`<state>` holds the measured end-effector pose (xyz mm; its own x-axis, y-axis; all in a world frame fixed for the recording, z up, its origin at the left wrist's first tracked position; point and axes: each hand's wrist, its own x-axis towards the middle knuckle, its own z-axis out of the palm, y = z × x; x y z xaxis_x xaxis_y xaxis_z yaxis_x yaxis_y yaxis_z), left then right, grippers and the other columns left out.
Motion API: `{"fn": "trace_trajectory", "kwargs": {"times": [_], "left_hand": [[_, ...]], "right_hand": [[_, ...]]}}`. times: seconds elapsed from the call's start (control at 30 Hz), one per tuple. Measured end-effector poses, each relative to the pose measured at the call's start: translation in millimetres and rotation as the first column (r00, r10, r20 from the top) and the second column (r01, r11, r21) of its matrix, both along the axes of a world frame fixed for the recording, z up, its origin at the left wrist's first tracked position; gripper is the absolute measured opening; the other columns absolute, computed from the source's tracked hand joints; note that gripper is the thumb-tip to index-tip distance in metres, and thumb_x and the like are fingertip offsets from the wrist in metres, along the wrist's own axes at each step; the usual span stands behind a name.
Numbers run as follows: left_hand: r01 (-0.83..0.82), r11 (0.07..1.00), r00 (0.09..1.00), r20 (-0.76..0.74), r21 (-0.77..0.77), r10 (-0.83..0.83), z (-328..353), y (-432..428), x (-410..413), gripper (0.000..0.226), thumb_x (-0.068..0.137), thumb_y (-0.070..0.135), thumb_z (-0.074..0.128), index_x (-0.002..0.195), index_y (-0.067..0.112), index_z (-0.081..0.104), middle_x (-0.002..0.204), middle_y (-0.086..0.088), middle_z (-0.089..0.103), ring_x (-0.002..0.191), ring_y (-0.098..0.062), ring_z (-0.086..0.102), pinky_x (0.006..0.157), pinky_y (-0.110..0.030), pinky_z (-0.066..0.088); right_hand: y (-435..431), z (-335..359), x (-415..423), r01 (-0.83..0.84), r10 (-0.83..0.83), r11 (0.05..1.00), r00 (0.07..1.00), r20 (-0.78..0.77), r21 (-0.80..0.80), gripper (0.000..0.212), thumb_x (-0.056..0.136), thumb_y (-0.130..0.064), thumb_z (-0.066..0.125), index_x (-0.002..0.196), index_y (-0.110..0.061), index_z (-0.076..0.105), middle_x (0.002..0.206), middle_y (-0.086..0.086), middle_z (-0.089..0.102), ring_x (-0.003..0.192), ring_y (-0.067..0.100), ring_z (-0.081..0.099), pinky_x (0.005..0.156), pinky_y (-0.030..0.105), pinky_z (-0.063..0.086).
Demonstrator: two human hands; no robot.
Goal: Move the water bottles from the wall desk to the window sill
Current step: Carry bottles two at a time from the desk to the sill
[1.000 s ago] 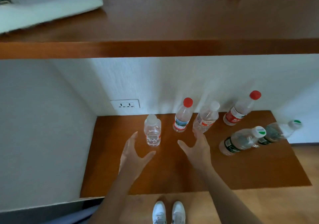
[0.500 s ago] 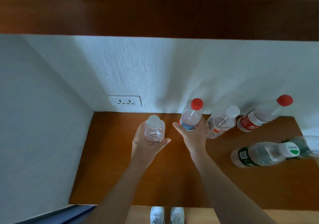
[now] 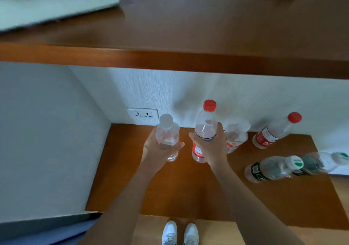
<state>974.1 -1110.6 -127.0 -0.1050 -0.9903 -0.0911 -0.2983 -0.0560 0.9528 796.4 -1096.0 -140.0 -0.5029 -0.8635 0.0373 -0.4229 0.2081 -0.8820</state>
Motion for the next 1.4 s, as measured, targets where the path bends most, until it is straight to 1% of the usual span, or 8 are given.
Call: {"fn": "trace_trajectory", "kwargs": {"times": [0.1, 0.23, 0.4, 0.63, 0.87, 1.1, 1.2, 1.4], "left_hand": [[-0.007, 1.0, 1.0, -0.027, 0.011, 0.007, 34.8, 6.7, 0.6, 0.057, 0.071, 0.016, 0.087, 0.113, 0.03, 0.052, 0.099, 0.012, 0.062, 0.089, 0.016, 0.059, 0.062, -0.005, 0.05], [-0.026, 1.0, 0.998, -0.05, -0.011, 0.025, 70.7, 19.3, -1.2, 0.055, 0.072, 0.023, 0.086, 0.112, 0.039, 0.051, 0.098, 0.02, 0.062, 0.089, 0.006, 0.063, 0.063, -0.008, 0.05], [-0.064, 0.996, 0.996, -0.06, -0.068, 0.06, 101.2, 35.3, -7.3, 0.057, 0.075, 0.02, 0.084, 0.112, 0.038, 0.044, 0.093, 0.026, 0.055, 0.079, 0.008, 0.059, 0.055, 0.001, 0.042], [-0.144, 0.987, 0.985, -0.11, -0.074, 0.135, 111.1, 54.7, 8.6, 0.056, 0.073, 0.025, 0.085, 0.117, 0.03, 0.052, 0.1, 0.017, 0.063, 0.095, -0.006, 0.064, 0.072, -0.017, 0.051], [-0.239, 0.963, 0.966, -0.134, -0.122, 0.222, 115.4, 76.2, 46.2, 0.058, 0.072, 0.027, 0.086, 0.122, 0.023, 0.058, 0.106, 0.004, 0.069, 0.096, -0.015, 0.069, 0.075, -0.023, 0.057], [-0.401, 0.901, 0.914, -0.146, -0.167, 0.379, 126.8, 131.4, 80.6, 0.035, 0.076, 0.014, 0.082, 0.105, 0.008, 0.064, 0.086, -0.005, 0.072, 0.08, -0.016, 0.072, 0.068, -0.022, 0.055], [-0.518, 0.836, 0.855, -0.136, -0.181, 0.501, 127.8, 166.8, 95.8, 0.026, 0.079, 0.009, 0.08, 0.098, 0.004, 0.064, 0.08, -0.007, 0.071, 0.073, -0.017, 0.069, 0.067, -0.023, 0.055], [-0.812, 0.57, 0.584, -0.204, -0.128, 0.786, 120.9, 263.2, 115.4, 0.041, 0.069, 0.026, 0.082, 0.105, 0.018, 0.065, 0.09, 0.002, 0.073, 0.085, -0.012, 0.068, 0.076, -0.024, 0.053]], "right_hand": [[19.3, 22.0, 2.5, -0.034, 0.034, 0.999, 0.999, -0.008, -0.029, 0.074, 0.065, -0.04, 0.088, 0.125, -0.02, 0.05, 0.098, -0.021, 0.052, 0.088, 0.003, 0.056, 0.07, 0.005, 0.042], [41.7, 51.1, 1.2, -0.061, 0.06, 0.995, 0.998, -0.021, -0.08, 0.074, 0.068, -0.033, 0.089, 0.128, -0.013, 0.049, 0.103, -0.013, 0.052, 0.09, 0.001, 0.054, 0.069, -0.001, 0.041], [59.9, 81.6, -0.3, -0.09, 0.093, 0.991, 0.995, 0.02, -0.101, 0.066, 0.071, -0.031, 0.087, 0.123, -0.024, 0.046, 0.1, -0.022, 0.05, 0.092, 0.004, 0.055, 0.067, 0.007, 0.044], [66.7, 101.4, 15.9, -0.137, 0.142, 0.977, 0.99, 0.02, -0.163, 0.067, 0.07, -0.029, 0.088, 0.123, -0.02, 0.048, 0.1, -0.018, 0.053, 0.091, 0.003, 0.056, 0.066, -0.001, 0.043], [64.7, 102.3, 55.4, -0.303, 0.321, 0.94, 0.941, 0.107, -0.154, 0.067, 0.07, -0.037, 0.088, 0.122, -0.031, 0.045, 0.103, -0.018, 0.056, 0.095, 0.006, 0.059, 0.074, 0.009, 0.044], [73.6, 105.9, 90.5, -0.558, 0.586, 0.81, 0.779, 0.222, -0.181, 0.064, 0.067, -0.042, 0.086, 0.116, -0.043, 0.046, 0.107, -0.017, 0.062, 0.101, 0.011, 0.065, 0.082, 0.022, 0.056], [89.2, 110.2, 111.6, -0.674, 0.712, 0.702, 0.657, 0.248, -0.23, 0.063, 0.067, -0.04, 0.087, 0.116, -0.046, 0.047, 0.108, -0.024, 0.061, 0.104, 0.001, 0.063, 0.075, 0.011, 0.053], [136.1, 100.9, 165.3, -0.87, 0.903, 0.415, 0.36, 0.233, -0.266, 0.062, 0.069, -0.034, 0.089, 0.109, -0.06, 0.049, 0.101, -0.026, 0.064, 0.101, 0.008, 0.064, 0.08, 0.022, 0.055]]}}
